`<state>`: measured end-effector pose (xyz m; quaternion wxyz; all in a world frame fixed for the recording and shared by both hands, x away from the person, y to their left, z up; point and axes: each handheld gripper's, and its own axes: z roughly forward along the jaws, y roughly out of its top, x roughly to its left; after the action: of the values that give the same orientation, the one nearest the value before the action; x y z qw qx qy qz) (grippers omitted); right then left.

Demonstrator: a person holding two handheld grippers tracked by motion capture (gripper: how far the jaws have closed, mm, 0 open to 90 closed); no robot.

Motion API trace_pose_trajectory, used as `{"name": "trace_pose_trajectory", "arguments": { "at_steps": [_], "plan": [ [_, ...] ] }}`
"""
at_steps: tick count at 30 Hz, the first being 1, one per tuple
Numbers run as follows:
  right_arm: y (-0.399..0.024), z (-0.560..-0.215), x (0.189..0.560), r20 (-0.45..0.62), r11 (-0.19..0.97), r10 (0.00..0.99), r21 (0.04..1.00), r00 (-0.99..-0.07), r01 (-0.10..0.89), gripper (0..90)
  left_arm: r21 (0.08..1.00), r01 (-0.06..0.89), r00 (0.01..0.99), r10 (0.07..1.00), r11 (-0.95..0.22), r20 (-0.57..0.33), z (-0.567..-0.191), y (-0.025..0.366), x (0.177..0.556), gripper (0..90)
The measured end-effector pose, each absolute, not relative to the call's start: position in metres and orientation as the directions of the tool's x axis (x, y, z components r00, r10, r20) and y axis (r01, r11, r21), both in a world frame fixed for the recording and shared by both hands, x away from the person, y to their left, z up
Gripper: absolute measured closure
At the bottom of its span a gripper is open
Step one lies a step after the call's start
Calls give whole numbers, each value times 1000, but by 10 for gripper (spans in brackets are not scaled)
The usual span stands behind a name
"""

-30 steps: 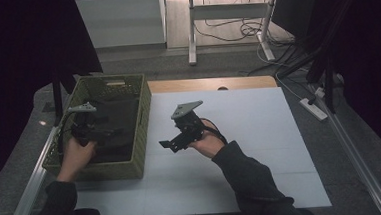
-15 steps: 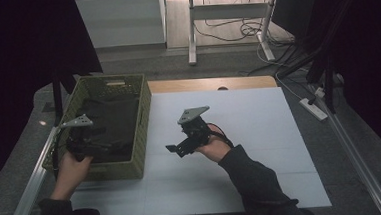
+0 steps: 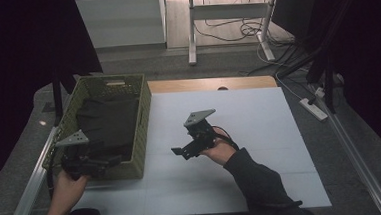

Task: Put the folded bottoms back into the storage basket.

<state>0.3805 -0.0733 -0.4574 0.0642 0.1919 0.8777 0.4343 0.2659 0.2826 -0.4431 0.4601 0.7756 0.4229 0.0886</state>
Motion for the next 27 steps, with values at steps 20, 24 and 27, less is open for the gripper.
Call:
{"name": "trace_pose_trajectory", "arguments": {
  "at_steps": [20,24,27],
  "plan": [
    [-96,-465,366,57,570,410,763,-911,304,0,791,575,605,759,-209,-240,-453,285,213,20],
    [-101,-467,363,48,581,409,757,-911,300,0,779,588,588,776,-216,-228,-464,290,205,11],
    [-105,-468,361,43,581,413,757,-910,300,0,777,591,578,786,-217,-220,-470,293,204,7]
  ]
}}
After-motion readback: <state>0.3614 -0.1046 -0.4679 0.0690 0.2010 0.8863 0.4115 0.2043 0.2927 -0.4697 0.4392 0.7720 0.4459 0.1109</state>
